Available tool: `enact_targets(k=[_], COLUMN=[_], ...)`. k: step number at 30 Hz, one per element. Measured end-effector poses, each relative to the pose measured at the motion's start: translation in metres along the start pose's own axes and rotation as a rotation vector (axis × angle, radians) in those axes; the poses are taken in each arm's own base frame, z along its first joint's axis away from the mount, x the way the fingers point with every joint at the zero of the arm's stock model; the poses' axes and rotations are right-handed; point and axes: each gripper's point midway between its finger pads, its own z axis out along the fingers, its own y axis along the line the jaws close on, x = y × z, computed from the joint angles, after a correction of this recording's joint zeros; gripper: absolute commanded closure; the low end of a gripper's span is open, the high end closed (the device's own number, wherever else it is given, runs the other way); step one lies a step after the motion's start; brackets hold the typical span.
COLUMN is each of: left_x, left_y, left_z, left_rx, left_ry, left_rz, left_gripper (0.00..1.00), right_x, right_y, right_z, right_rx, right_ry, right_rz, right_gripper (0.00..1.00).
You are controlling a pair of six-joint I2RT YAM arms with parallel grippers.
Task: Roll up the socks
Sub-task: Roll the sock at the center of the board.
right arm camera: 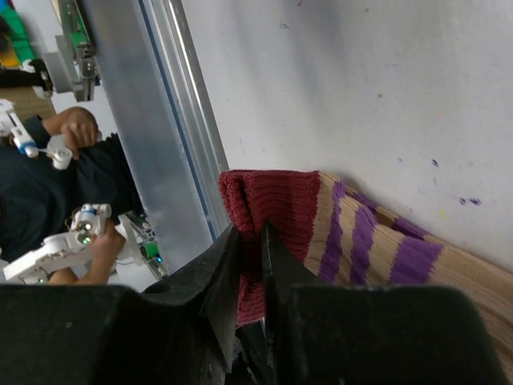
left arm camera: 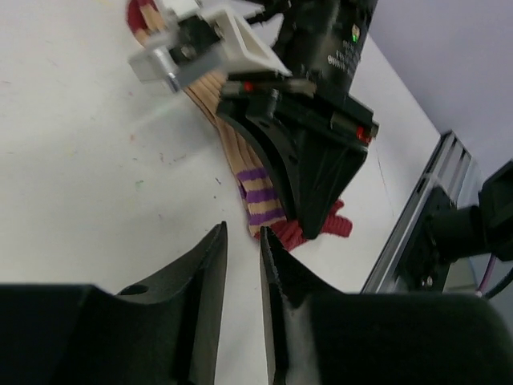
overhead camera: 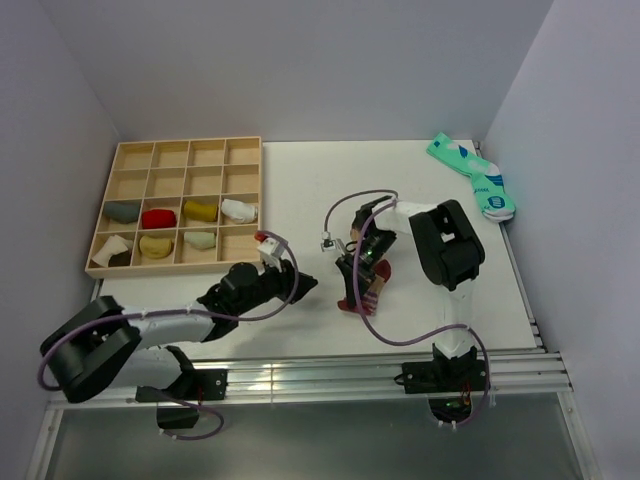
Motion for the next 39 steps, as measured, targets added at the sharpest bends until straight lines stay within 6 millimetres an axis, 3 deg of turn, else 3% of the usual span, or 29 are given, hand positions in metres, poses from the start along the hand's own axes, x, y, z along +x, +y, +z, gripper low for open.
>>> enact_targets(k=[14,23,39], left_x=[0.02,0.053,0.071], left_y=[-0.033,-0.034,-0.035], left_z=[0.067,0.077,0.081], left_rx=[0.239,0.326,0.414], left_ry=[0.141,0.241,0.288], left_rz=[0.091,0.075,0.033], left_gripper=[0.67,0.63,0.57], right_x=[0.002,0.004,0.007], right_y=[-0.01,-0.012,-0.016], right_z=[-0.021,-0.023,-0.027], right_rx=[0.005,0.015,0.028], right_ry=[-0.073,-0.068,-0.067], right_rz=[0.068,0.089,0.107], right_gripper=[0.82,0.82,0.83])
